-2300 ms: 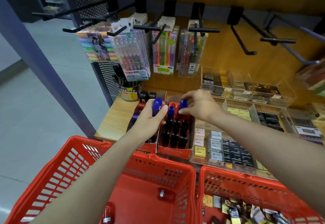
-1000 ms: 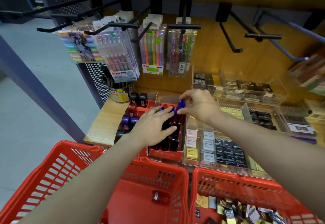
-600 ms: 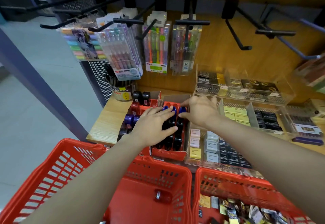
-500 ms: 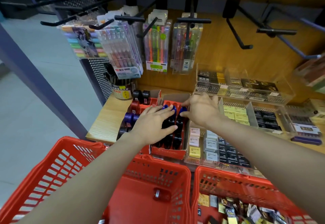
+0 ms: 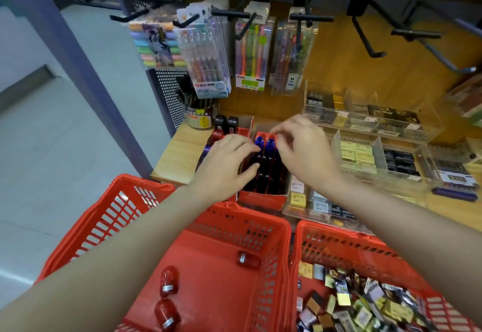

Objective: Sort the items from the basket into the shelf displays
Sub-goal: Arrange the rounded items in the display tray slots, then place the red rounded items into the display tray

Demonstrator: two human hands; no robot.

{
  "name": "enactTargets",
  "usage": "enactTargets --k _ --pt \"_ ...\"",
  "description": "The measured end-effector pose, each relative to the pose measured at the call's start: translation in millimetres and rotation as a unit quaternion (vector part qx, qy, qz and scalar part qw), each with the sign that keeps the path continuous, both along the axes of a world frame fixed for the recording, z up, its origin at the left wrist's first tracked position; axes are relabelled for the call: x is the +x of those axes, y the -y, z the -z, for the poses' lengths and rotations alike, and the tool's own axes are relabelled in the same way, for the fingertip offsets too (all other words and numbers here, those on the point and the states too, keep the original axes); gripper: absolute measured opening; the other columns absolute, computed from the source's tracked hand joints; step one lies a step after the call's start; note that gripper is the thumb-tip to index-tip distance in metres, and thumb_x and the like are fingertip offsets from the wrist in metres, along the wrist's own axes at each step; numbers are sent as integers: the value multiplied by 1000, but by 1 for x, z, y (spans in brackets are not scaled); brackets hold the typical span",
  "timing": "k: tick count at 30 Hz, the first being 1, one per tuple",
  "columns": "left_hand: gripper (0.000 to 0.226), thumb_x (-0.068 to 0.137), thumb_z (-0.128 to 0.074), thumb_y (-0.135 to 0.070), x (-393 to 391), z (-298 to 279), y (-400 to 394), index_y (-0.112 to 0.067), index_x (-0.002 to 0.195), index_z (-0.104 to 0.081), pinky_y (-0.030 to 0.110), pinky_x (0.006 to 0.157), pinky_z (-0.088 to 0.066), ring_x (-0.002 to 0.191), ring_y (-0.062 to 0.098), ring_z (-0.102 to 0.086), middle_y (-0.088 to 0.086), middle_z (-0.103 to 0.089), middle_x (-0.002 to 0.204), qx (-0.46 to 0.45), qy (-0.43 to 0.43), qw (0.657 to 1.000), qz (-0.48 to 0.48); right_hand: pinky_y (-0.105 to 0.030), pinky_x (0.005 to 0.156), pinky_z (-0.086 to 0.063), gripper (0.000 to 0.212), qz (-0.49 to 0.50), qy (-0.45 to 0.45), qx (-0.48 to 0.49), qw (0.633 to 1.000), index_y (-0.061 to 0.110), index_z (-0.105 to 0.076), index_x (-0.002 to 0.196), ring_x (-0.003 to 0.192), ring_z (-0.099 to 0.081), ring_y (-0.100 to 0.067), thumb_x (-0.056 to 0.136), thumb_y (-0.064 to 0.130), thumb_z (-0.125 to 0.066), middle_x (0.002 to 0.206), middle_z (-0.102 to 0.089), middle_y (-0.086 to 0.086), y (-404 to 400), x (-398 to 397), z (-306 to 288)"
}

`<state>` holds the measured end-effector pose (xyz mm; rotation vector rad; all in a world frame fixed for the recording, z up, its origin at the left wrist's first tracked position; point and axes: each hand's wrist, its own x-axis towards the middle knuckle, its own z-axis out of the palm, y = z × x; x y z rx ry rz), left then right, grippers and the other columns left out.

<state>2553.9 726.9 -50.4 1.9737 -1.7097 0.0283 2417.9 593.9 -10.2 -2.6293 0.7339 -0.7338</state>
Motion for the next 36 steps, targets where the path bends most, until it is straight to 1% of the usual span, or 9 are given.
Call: enactTargets --k 4,8,10,13,18,24,30,33,36 --pt "10 88 -68 -16 1 -4 -70 -9 82 -64 36 73 -44 78 23 -52 2 -57 79 -23 11 1000 7 -7 65 -39 19 -95 -34 135 986 25 -75 86 64 -56 4 83 15 -59 70 -63 17 -70 -14 9" --pt "9 86 -69 -15 -4 29 -135 -13 80 -63 41 70 -50 67 19 -55 -3 -59 69 116 -123 979 -113 -19 84 -48 24 -85 -210 246 942 16 -76 99 85 -66 -12 86 11 -58 94 -74 -1 -109 -3 46" --pt "3 90 -66 -12 -4 60 -161 -11 92 -67 39 79 -52 76 25 -62 5 -66 81 195 -229 930 -209 -21 89 -44 28 -83 -302 252 916 15 -71 113 104 -65 -20 87 13 -59 111 -71 -4 -122 2 72" --pt "26 94 -63 -10 0 111 -195 0 118 -62 38 86 -52 94 36 -64 24 -64 105 275 -395 817 -317 -27 97 -46 41 -78 -410 219 882 16 -61 128 119 -59 -27 87 14 -59 125 -65 -9 -137 3 121" --pt "58 87 -74 -24 14 181 -224 -13 139 -49 33 100 -44 122 32 -55 22 -53 134 406 -346 780 -327 -39 101 -47 45 -55 -508 157 845 14 -46 134 123 -54 -33 89 13 -56 132 -52 -14 -138 -1 205" --pt "87 78 -79 -47 10 252 -199 -18 147 -34 35 106 -40 130 36 -47 22 -45 140 421 -347 744 -386 -40 97 -43 50 -76 -556 -44 826 23 -32 145 126 -48 -30 97 11 -39 138 -46 -9 -141 -5 278" --pt "59 88 -70 -25 -2 279 -195 -8 136 -41 37 97 -41 114 41 -53 23 -45 130 383 -269 801 -375 -44 101 -40 53 -98 -578 -81 806 21 -28 146 128 -45 -31 96 7 -41 141 -41 -10 -141 -3 299" --pt "43 90 -63 -22 5 270 -200 -3 126 -48 35 91 -40 112 39 -56 24 -53 122 338 -325 771 -430 -45 103 -40 57 -114 -570 -26 813 18 -31 142 131 -40 -30 91 5 -52 142 -36 -6 -145 -1 298" --pt "37 91 -59 -32 12 243 -211 -7 117 -64 31 83 -52 104 30 -68 16 -69 114 417 -331 722 -443 -36 106 -40 54 -147 -526 102 831 15 -42 134 127 -42 -29 87 16 -68 137 -38 -5 -146 3 288"
